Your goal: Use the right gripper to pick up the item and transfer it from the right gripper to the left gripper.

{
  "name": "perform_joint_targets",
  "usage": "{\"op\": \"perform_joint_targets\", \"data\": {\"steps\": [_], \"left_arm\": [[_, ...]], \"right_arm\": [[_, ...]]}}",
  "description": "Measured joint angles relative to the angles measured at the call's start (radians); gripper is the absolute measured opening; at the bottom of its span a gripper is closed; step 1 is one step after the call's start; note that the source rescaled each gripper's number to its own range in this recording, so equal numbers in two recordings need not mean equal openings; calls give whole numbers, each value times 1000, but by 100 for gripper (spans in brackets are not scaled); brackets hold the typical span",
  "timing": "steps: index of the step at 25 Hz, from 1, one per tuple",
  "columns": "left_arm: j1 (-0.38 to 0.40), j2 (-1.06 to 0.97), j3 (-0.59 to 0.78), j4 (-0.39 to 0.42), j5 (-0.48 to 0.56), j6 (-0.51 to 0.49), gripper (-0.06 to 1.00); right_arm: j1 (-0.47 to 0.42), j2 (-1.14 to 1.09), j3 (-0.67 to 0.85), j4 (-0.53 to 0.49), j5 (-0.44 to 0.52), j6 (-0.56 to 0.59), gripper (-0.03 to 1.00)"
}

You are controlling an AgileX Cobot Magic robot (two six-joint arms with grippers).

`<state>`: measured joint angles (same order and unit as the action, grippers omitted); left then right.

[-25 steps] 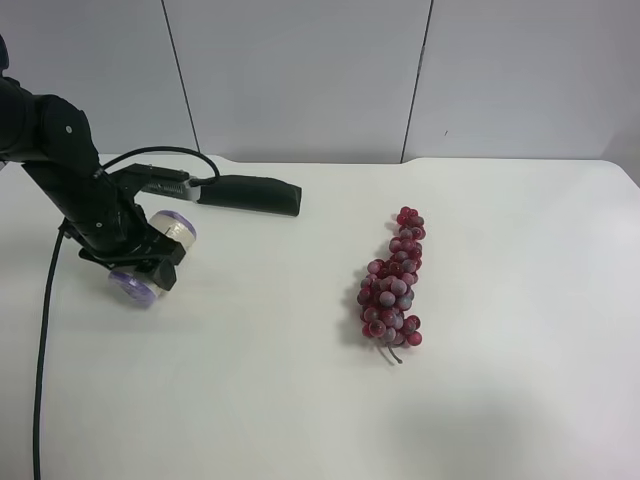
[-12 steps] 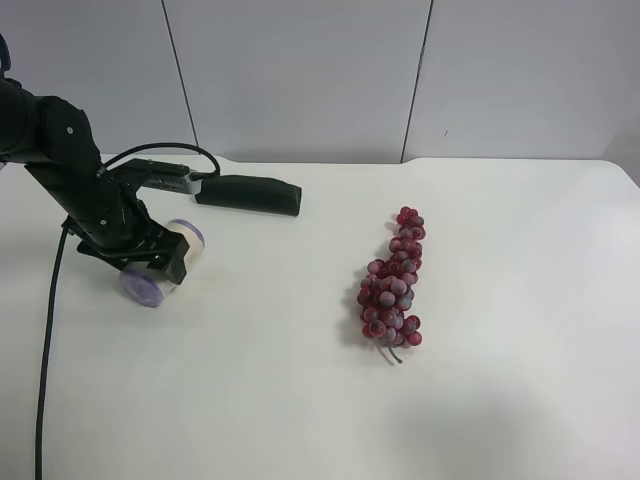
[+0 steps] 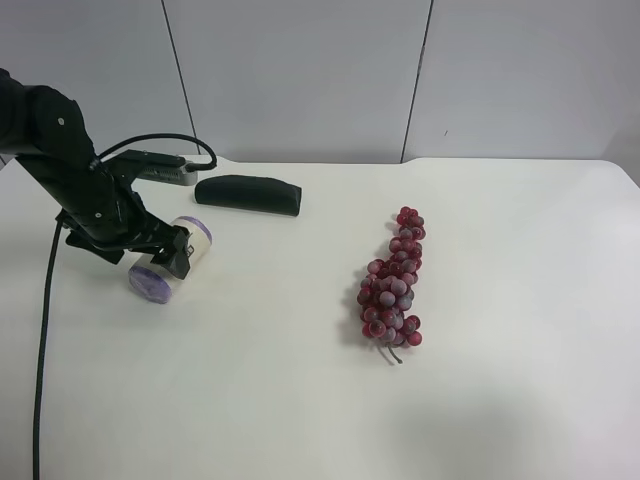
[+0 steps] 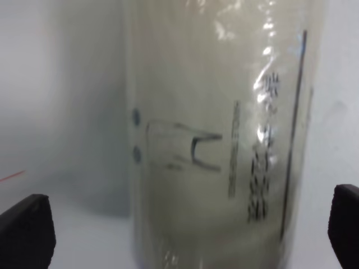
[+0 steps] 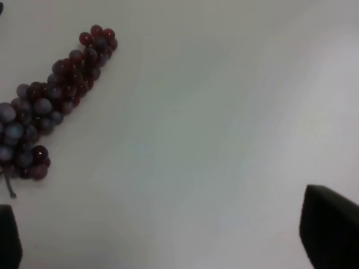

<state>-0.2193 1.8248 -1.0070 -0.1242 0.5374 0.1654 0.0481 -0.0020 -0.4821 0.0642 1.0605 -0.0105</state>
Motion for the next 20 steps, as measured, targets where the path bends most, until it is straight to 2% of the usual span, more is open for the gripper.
{"op": "perform_joint_targets", "data": {"steps": [7, 20], "left_arm": [[0, -194, 0, 49, 98, -1, 98], [0, -668, -1, 59, 495, -40, 98]], "right_arm": [[0, 0, 0, 0, 0, 0, 99], [0, 0, 0, 0, 0, 3, 99]]}}
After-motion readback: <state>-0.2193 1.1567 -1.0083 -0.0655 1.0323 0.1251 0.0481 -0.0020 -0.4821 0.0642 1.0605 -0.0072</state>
